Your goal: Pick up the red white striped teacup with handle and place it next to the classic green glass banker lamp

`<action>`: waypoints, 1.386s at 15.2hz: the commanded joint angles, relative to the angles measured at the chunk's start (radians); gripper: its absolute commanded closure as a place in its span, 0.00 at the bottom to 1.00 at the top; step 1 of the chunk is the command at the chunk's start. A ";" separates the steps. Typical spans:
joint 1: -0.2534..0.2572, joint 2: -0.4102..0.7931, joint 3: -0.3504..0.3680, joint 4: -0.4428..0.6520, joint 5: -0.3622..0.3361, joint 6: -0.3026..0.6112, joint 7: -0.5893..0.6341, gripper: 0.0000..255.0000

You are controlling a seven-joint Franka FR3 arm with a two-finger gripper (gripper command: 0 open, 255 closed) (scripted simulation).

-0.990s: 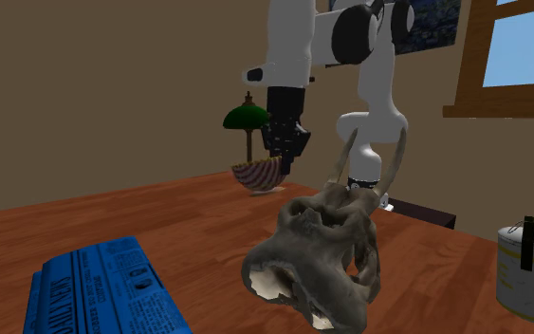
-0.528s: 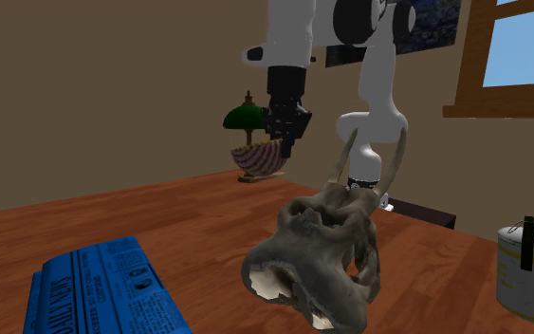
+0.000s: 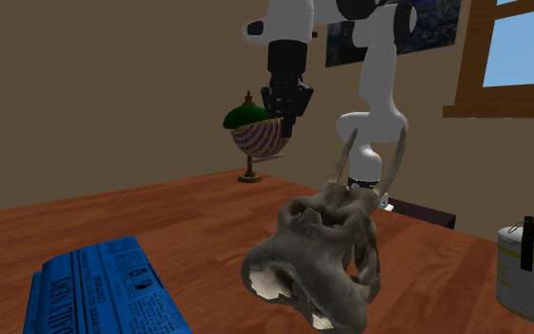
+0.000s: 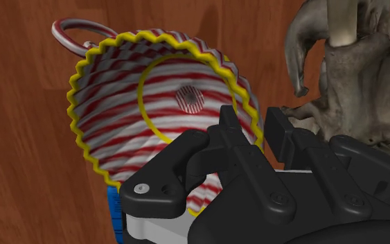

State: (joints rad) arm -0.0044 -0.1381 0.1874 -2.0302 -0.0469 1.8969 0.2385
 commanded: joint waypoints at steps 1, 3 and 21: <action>0.000 -0.003 0.000 0.026 0.001 -0.028 -0.002 1.00; 0.000 -0.005 -0.001 0.050 0.001 -0.054 -0.004 1.00; -0.001 0.015 0.000 0.314 0.000 -0.299 -0.015 1.00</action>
State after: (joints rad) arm -0.0056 -0.1245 0.1870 -1.7352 -0.0470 1.6156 0.2244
